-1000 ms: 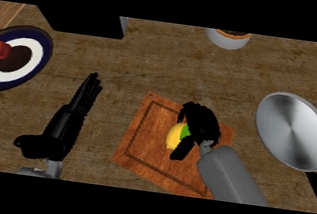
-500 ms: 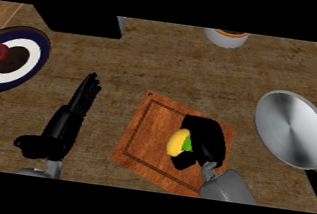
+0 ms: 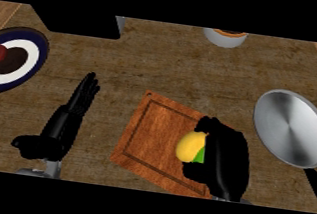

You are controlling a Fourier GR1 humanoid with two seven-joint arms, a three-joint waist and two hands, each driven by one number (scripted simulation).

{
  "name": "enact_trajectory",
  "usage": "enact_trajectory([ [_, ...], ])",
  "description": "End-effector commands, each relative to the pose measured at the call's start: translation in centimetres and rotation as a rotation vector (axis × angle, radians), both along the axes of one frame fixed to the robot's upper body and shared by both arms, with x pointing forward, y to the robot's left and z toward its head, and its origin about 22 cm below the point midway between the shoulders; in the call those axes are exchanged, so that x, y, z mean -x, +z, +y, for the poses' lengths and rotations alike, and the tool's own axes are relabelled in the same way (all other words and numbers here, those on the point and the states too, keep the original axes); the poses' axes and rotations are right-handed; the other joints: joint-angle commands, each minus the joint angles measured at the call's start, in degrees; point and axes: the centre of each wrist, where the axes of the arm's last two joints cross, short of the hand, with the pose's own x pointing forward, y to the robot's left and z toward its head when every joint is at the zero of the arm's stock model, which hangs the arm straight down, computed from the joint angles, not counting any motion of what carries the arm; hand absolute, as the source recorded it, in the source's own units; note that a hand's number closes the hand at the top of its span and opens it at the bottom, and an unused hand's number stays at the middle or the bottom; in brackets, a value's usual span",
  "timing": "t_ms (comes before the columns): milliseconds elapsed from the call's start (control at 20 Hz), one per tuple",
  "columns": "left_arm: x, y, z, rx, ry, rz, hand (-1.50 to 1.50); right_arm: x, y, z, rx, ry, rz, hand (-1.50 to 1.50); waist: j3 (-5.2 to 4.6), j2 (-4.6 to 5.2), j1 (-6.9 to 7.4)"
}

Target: Pick the lemon from the cutting board and place it in the pan

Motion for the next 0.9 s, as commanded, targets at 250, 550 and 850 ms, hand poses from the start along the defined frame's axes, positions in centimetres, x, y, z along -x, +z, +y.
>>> enact_trajectory([
  [250,0.9,-0.5,-0.1,0.004,-0.002,0.004,0.00,3.6,3.8,-2.3,-0.197,-0.195,-0.194,1.50,0.04,0.19,0.38],
  [550,0.7,-0.6,-1.4,-0.001,-0.013,-0.016,0.00,0.5,2.7,-8.2,-0.302,-0.295,-0.234,1.50,0.07,0.36,0.72],
  [850,-1.5,-1.0,-0.4,0.003,-0.013,-0.007,0.00,-3.9,-0.2,-15.0,-0.236,-0.372,-0.312,1.50,0.06,0.55,0.82],
])
